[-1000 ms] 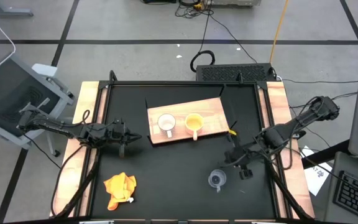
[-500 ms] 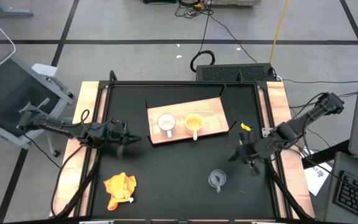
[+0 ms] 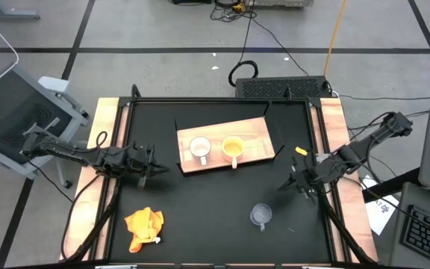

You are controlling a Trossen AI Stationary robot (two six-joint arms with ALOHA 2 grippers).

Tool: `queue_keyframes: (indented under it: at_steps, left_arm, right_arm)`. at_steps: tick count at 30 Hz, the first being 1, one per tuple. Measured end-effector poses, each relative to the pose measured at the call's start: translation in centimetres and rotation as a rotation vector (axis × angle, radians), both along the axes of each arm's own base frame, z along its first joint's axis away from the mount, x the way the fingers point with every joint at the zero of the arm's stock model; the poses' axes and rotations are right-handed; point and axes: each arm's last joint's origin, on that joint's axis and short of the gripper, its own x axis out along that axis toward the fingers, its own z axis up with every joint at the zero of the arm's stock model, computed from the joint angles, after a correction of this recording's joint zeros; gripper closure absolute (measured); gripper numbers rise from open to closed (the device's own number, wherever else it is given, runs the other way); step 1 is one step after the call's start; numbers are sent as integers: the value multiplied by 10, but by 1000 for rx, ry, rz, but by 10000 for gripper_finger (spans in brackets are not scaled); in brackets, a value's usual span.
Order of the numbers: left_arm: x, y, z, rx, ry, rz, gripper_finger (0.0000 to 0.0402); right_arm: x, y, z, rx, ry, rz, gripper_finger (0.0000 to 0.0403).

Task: Stack small to large cups/mugs on shelf
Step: Put the transparent mug on the shelf

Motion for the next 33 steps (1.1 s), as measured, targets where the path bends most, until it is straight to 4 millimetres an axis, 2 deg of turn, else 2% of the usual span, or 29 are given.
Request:
queue_keyframes:
  at_steps: [7, 18, 24, 33]
  left_arm:
    - [0, 0, 0, 6, 1, 0, 392]
    - [0, 0, 0, 34, -1, -2, 392]
    - [0, 0, 0, 34, 0, -2, 392]
    - [0, 0, 0, 34, 0, -2, 392]
  right_arm:
    - [-8, -5, -32, 7, 22, -10, 403]
    - [-12, -8, -64, 85, -91, -8, 403]
    - [-13, -8, -72, 65, -124, 9, 403]
    - [-12, -7, -68, 84, -163, 12, 403]
